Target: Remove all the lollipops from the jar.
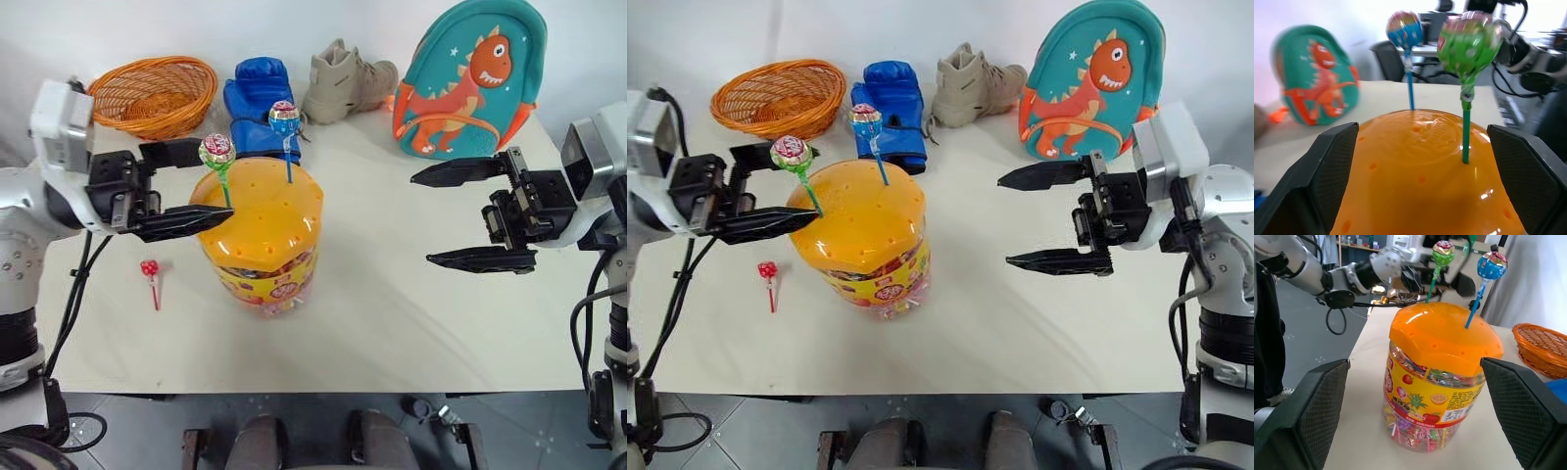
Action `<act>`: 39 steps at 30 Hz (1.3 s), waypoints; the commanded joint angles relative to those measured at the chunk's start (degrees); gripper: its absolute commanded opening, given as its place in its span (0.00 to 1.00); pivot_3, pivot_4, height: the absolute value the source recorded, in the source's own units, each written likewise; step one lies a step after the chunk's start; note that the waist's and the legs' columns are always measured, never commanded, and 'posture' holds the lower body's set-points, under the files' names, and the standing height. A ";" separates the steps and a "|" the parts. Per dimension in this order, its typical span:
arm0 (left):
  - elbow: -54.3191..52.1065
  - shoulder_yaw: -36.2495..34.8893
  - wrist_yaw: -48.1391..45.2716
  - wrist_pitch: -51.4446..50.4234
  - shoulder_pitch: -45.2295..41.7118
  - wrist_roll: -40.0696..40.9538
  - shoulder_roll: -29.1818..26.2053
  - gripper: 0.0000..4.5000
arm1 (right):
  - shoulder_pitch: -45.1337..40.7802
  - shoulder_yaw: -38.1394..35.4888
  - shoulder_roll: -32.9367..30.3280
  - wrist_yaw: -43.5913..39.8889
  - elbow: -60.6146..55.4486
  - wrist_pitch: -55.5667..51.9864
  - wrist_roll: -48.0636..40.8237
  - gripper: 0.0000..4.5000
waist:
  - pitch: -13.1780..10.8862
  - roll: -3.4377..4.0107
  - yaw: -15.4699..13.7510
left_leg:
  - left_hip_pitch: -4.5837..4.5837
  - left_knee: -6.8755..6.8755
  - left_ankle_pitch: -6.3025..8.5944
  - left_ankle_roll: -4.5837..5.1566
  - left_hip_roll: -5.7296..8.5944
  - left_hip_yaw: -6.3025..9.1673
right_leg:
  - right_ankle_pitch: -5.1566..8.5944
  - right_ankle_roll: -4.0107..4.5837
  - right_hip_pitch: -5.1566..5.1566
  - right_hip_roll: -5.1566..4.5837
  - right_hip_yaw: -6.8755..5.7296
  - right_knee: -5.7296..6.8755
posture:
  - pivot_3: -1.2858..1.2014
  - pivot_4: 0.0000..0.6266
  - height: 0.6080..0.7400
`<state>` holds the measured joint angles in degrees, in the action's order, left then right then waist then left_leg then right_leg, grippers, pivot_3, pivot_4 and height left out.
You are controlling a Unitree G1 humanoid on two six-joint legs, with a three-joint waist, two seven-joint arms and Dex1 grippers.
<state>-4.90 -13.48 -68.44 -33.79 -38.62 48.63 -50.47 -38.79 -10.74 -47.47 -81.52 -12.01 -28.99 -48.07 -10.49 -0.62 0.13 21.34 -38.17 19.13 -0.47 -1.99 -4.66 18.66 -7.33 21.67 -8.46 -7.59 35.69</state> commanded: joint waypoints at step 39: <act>-7.93 -13.51 11.47 -8.01 1.48 1.56 -4.76 0.00 | -0.37 0.21 3.13 14.21 -9.04 -3.59 -4.99 1.00 | -0.13 -0.21 -0.02 | 0.02 -0.11 0.00 0.02 -0.04 0.08 | -0.01 -0.02 -0.02 -0.01 0.00 0.09 | 0.52 0.24 1.00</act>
<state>-10.82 -23.16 -59.67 -41.25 -37.82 50.19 -53.41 -39.16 -10.67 -44.46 -67.78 -18.91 -34.11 -54.16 -10.62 -0.83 0.10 21.36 -38.28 19.13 -0.45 -2.03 -4.58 18.65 -7.35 21.65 -8.48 -7.60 35.77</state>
